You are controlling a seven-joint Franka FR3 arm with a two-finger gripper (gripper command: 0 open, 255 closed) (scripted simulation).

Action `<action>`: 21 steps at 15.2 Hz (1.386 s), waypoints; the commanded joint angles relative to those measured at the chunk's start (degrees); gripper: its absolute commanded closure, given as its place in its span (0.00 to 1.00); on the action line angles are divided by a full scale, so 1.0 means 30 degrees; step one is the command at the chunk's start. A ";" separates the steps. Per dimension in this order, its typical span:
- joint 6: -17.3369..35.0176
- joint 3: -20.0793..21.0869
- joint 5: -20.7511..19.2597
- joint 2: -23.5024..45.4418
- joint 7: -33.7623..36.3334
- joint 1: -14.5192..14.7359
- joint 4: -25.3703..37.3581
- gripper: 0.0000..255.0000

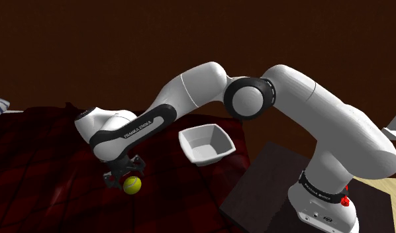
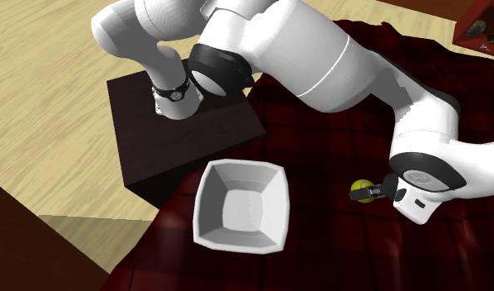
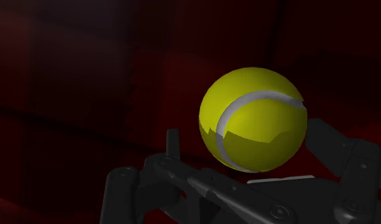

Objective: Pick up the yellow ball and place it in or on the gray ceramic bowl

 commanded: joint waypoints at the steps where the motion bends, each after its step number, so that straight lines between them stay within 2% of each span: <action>1: 0.0060 -0.0001 -0.0005 -0.0011 0.0007 -0.0015 -0.0067 0.00; 5: 0.0056 -0.0001 -0.0005 -0.0010 0.0007 -0.0014 -0.0062 0.00; 6: 0.0056 -0.0001 -0.0005 -0.0010 0.0007 -0.0014 -0.0062 1.00; 15: 0.0060 -0.0001 -0.0005 -0.0011 0.0007 -0.0014 -0.0067 1.00; 21: -0.0757 0.0184 0.0175 -0.0937 -0.0014 -0.0125 -0.0177 1.00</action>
